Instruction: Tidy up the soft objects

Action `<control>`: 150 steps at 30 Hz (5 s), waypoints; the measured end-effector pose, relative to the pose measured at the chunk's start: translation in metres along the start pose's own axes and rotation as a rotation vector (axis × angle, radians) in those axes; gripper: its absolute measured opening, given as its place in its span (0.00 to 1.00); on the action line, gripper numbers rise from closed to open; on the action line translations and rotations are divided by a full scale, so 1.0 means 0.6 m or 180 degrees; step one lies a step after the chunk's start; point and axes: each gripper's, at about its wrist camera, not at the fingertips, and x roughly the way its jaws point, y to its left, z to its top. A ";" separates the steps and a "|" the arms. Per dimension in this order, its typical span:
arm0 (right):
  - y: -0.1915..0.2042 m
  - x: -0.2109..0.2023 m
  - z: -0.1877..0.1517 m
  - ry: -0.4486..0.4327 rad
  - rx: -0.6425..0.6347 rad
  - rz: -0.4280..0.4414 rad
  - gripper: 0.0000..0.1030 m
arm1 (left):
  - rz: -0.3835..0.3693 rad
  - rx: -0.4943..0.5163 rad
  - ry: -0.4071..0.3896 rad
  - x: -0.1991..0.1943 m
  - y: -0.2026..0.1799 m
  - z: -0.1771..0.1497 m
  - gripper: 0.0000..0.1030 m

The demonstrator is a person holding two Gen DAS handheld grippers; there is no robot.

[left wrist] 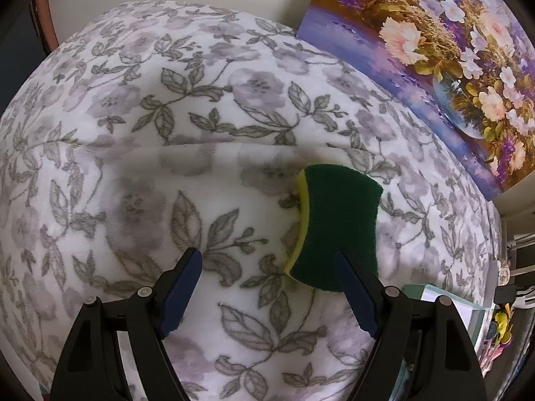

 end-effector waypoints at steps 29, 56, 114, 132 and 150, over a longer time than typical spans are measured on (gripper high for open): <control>-0.107 -0.019 0.009 -0.0084 0.0332 -0.0097 0.49 | -0.0025 0.0484 -0.0058 0.067 -0.106 -0.006 0.64; -0.295 -0.146 -0.135 0.0121 0.0962 -0.0243 0.49 | -0.0818 0.0806 0.0447 -0.070 -0.190 -0.197 0.64; -0.250 -0.169 -0.274 0.0258 0.0873 -0.0242 1.00 | 0.0435 0.1285 0.0091 -0.158 -0.061 -0.329 0.91; -0.225 -0.177 -0.286 0.0250 0.0716 -0.0320 1.00 | 0.0633 0.1291 -0.0002 -0.175 -0.037 -0.341 0.91; -0.224 -0.175 -0.283 0.0286 0.0657 -0.0360 1.00 | 0.0712 0.1300 -0.0013 -0.176 -0.037 -0.334 0.91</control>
